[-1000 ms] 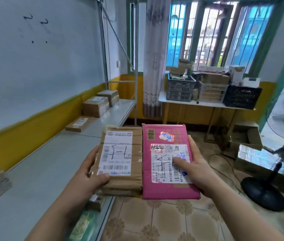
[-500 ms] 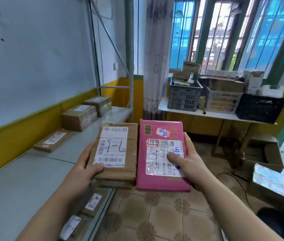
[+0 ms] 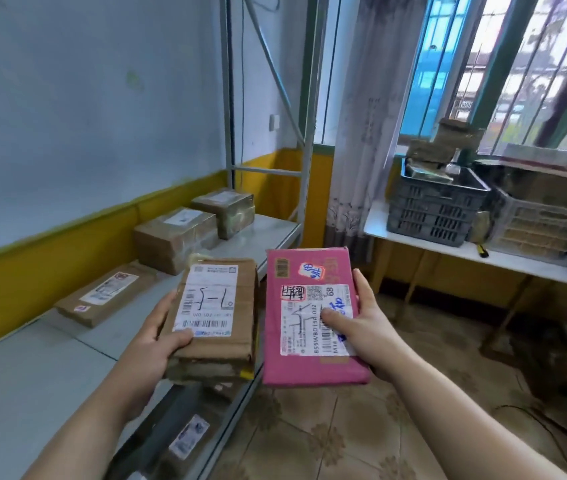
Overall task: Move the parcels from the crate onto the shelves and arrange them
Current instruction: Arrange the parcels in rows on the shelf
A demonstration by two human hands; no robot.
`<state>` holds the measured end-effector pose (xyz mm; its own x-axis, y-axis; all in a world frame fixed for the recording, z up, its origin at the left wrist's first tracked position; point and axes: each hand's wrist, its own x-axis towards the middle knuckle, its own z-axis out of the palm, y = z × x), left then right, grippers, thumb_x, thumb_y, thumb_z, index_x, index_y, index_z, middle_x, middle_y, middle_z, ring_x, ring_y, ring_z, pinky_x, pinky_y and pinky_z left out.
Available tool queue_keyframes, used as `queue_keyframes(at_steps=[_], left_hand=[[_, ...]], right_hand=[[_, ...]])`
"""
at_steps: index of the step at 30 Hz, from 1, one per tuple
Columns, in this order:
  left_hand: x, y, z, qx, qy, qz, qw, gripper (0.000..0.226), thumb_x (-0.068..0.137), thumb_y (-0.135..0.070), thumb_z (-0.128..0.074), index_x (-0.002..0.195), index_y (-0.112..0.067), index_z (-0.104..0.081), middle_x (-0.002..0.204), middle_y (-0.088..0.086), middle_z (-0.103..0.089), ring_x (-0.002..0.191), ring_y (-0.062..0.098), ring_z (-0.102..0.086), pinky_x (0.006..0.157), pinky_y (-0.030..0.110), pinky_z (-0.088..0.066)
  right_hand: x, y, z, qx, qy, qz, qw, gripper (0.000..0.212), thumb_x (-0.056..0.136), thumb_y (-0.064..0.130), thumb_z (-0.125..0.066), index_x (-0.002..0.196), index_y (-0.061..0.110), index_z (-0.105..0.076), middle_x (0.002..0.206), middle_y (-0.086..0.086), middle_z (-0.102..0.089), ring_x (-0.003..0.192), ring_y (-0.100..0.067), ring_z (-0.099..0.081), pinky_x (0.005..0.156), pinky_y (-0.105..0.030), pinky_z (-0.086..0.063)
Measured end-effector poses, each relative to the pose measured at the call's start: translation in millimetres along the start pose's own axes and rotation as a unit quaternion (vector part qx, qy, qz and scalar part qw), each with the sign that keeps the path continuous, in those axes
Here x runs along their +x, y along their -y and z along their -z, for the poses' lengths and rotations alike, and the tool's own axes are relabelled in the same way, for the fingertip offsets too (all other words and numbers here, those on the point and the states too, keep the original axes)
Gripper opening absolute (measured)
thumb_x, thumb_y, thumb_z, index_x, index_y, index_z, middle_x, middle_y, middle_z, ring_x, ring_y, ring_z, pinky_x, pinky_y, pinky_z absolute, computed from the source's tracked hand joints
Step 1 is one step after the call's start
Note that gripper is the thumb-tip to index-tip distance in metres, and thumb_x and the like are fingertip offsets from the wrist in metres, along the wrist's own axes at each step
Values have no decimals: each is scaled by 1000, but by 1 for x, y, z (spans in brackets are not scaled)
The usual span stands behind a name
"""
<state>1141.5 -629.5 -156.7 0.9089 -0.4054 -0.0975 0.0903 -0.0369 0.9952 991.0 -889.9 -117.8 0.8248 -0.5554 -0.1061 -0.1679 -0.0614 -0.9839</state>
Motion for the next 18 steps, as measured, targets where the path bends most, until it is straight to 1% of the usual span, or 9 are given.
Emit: queue_keyframes(at_steps=[2, 4, 6, 9, 12, 14, 18], left_hand=[[42, 9, 3, -11, -5, 20, 1000, 62, 95, -13, -57, 133, -59, -39, 128, -1, -57, 100, 27, -66, 72, 40, -54], [78, 14, 4, -14, -6, 43, 999, 63, 95, -13, -56, 139, -53, -37, 128, 0, -58, 99, 27, -68, 70, 39, -54], [110, 14, 4, -9, 2, 58, 998, 63, 95, -13, -57, 141, -51, -36, 129, 1, -58, 101, 27, -66, 71, 40, -54], [148, 15, 11, 15, 1, 79, 997, 62, 93, -14, -59, 135, -55, -40, 128, 0, -59, 102, 27, -67, 79, 44, -55], [172, 21, 21, 18, -21, 102, 994, 62, 93, -11, -59, 137, -52, -42, 123, 0, -63, 96, 27, -70, 73, 40, -55], [184, 29, 27, 9, -45, 119, 992, 62, 92, -9, -60, 137, -49, -44, 124, 0, -64, 99, 27, -69, 73, 39, -54], [200, 48, 37, -6, -115, 155, 981, 63, 90, -6, -61, 136, -48, -46, 124, 4, -65, 100, 29, -68, 74, 39, -54]], right_hand=[[41, 1, -8, -2, 12, -15, 1000, 104, 89, 11, -72, 153, 50, -1, 116, 1, -68, 84, -19, -75, 72, -45, -62], [79, 4, -15, -9, 22, -23, 999, 103, 89, 11, -73, 153, 49, -1, 116, 2, -68, 85, -19, -75, 74, -46, -62], [114, 6, -24, -8, 29, -25, 999, 102, 89, 10, -72, 154, 49, -3, 113, 2, -69, 84, -18, -75, 74, -46, -61], [161, 7, -36, -10, 44, -40, 998, 101, 89, 9, -72, 154, 47, -5, 110, 2, -70, 83, -18, -75, 74, -45, -61], [205, 3, -51, -25, 76, -56, 995, 101, 89, 11, -73, 155, 45, -5, 110, 3, -70, 83, -18, -76, 75, -45, -62], [236, -2, -63, -33, 102, -65, 992, 99, 89, 12, -73, 155, 44, -6, 112, 3, -70, 84, -18, -75, 79, -47, -61], [295, -9, -91, -76, 155, -80, 982, 91, 90, 14, -72, 154, 41, -13, 111, 2, -68, 83, -19, -75, 76, -46, -62]])
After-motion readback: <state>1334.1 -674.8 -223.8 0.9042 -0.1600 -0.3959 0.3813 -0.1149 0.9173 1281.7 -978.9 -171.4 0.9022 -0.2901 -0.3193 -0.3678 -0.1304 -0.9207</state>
